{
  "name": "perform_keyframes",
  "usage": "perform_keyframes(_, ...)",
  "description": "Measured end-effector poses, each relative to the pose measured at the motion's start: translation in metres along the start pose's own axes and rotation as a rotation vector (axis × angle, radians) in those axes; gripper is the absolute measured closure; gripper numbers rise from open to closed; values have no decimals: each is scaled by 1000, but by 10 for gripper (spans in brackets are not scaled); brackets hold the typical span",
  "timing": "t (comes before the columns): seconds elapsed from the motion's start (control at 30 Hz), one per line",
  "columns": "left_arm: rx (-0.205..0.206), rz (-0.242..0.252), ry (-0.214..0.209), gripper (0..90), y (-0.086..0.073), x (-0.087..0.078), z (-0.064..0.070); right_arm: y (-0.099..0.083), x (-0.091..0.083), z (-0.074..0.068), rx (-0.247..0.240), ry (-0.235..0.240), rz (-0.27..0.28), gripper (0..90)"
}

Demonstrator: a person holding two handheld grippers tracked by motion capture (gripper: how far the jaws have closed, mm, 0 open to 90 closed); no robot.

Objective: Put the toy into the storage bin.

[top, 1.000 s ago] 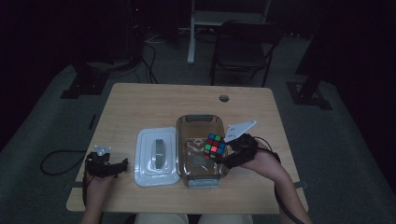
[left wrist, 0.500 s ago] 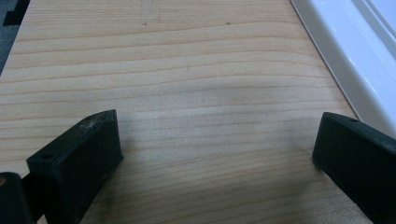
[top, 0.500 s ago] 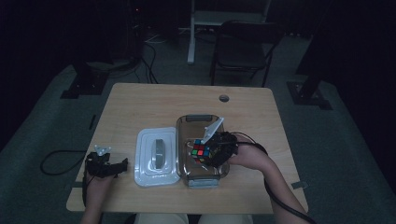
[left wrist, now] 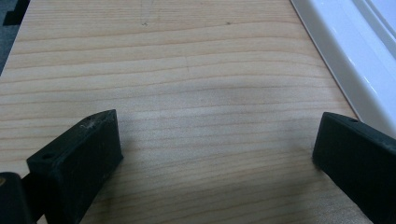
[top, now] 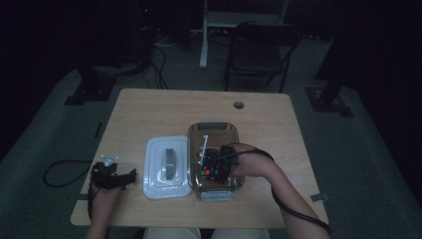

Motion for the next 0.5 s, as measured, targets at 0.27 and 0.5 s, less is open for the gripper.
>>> perform_keyframes(0.27, -2, 1, 0, 19, 0, 0, 0, 1, 15, 4, 29, 25, -97, 340)
perform_keyframes(0.5, -2, 1, 0, 19, 0, 0, 0, -4, 22, 9, 61, 32, -154, 340)
Point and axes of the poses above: each handheld gripper's, and its own axes: x roughly forward along the jaws, y roughly out of its top, z roughly to its right, the point moved 9 cm from there along x, roughly forward along the jaws, and after that the axes turned 12 degrees about y, right-handed, at the moved point
